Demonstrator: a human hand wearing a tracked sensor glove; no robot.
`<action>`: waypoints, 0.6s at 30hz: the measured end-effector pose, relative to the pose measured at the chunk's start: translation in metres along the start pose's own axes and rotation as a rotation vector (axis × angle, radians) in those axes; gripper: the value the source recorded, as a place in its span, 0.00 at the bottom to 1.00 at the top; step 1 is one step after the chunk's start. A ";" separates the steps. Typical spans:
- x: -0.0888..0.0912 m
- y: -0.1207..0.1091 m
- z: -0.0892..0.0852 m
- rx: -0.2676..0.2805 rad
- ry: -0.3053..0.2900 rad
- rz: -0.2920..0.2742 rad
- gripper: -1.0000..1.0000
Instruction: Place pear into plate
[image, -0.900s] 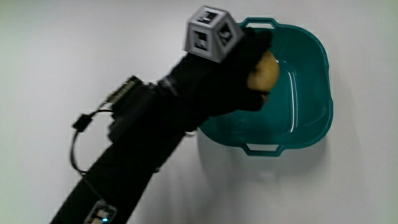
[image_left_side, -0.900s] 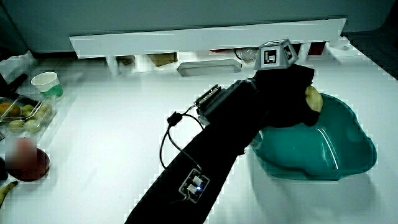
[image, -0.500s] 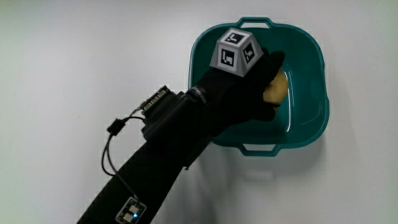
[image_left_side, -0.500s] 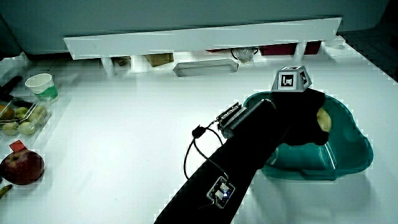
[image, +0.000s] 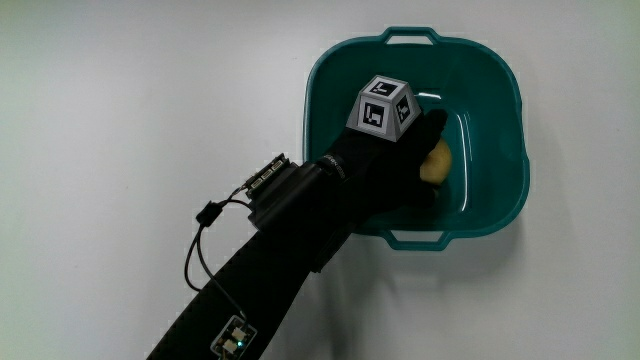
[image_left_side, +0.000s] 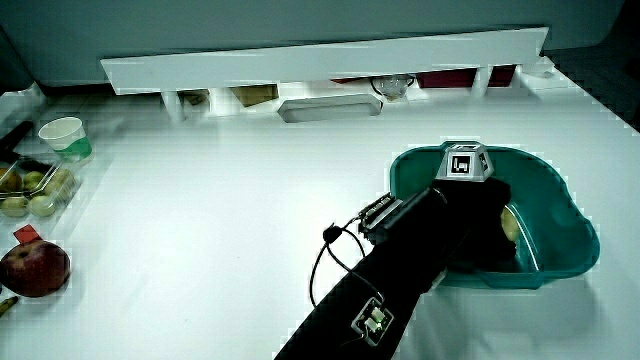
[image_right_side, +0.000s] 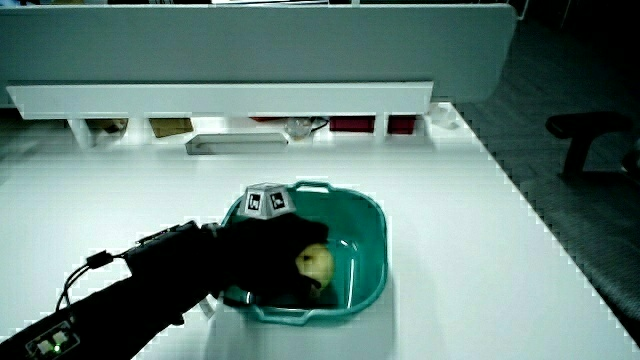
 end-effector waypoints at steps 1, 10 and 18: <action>-0.001 -0.002 0.001 -0.003 -0.017 0.011 0.50; -0.005 0.002 -0.007 -0.026 -0.070 0.018 0.50; -0.005 -0.001 -0.008 -0.034 -0.065 0.032 0.35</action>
